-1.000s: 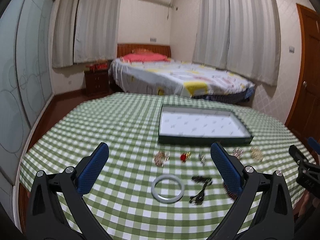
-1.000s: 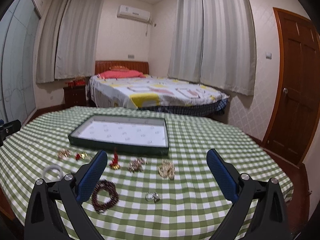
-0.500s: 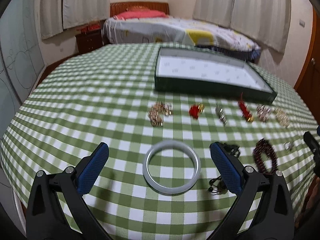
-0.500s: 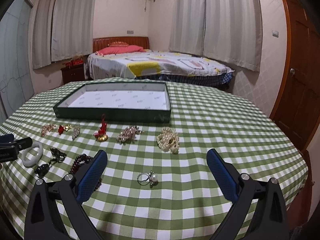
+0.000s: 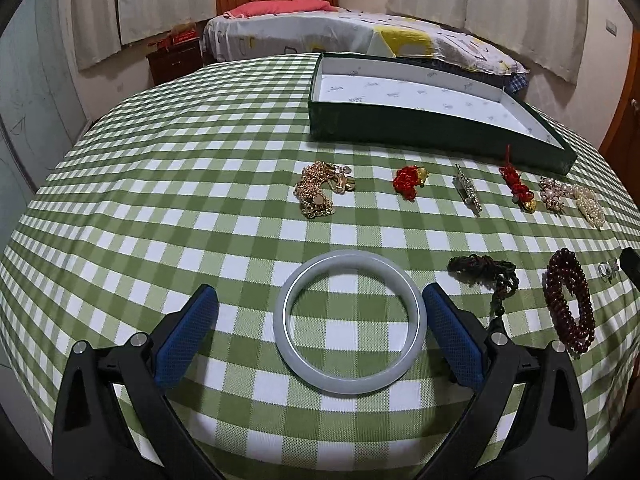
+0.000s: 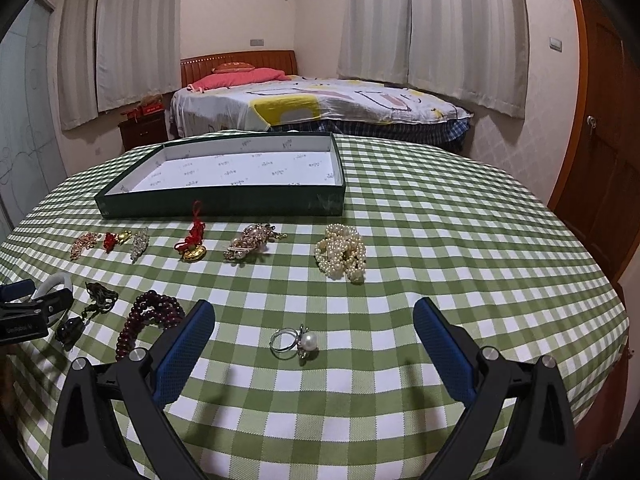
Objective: Organize jewelry
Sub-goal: 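Grasp the white jade bangle with the left tool while the right tool grasps the pearl ring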
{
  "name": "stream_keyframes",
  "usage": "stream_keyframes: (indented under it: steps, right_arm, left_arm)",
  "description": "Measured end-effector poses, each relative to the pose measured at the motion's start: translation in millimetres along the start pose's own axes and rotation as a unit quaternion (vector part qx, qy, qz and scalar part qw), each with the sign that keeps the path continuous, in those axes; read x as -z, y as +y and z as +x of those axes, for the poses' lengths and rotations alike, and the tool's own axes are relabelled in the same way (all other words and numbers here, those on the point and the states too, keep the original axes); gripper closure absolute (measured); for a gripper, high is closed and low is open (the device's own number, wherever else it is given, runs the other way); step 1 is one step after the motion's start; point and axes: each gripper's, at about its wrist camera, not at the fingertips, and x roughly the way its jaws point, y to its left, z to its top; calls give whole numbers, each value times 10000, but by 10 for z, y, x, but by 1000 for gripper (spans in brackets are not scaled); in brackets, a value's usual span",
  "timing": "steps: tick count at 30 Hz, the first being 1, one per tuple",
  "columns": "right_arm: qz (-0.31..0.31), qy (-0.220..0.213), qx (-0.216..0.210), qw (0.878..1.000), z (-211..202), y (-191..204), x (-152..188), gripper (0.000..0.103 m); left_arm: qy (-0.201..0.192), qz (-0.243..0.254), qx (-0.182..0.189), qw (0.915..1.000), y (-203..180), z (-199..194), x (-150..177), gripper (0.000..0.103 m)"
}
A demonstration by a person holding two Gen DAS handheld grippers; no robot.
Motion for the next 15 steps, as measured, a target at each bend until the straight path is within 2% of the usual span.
stream_keyframes:
  steps: [5, 6, 9, 10, 15]
  right_arm:
    - [48, 69, -62, 9999, 27, -12, 5, 6]
    - [62, 83, -70, 9999, 26, -16, 6, 6]
    - [138, 139, -113, 9997, 43, -37, 12, 7]
    - [158, 152, -131, 9997, 46, -46, 14, 7]
    - [196, 220, -213, 9993, 77, -40, 25, 8]
  left_arm:
    - [-23, 0, 17, 10000, 6, -11, -3, 5]
    - [-45, 8, 33, 10000, 9, -18, -1, 8]
    - [-162, 74, 110, 9998, -10, -77, 13, 30]
    - [-170, 85, 112, 9998, -17, -86, 17, 33]
    - [-192, 87, 144, 9997, -21, -102, 20, 34]
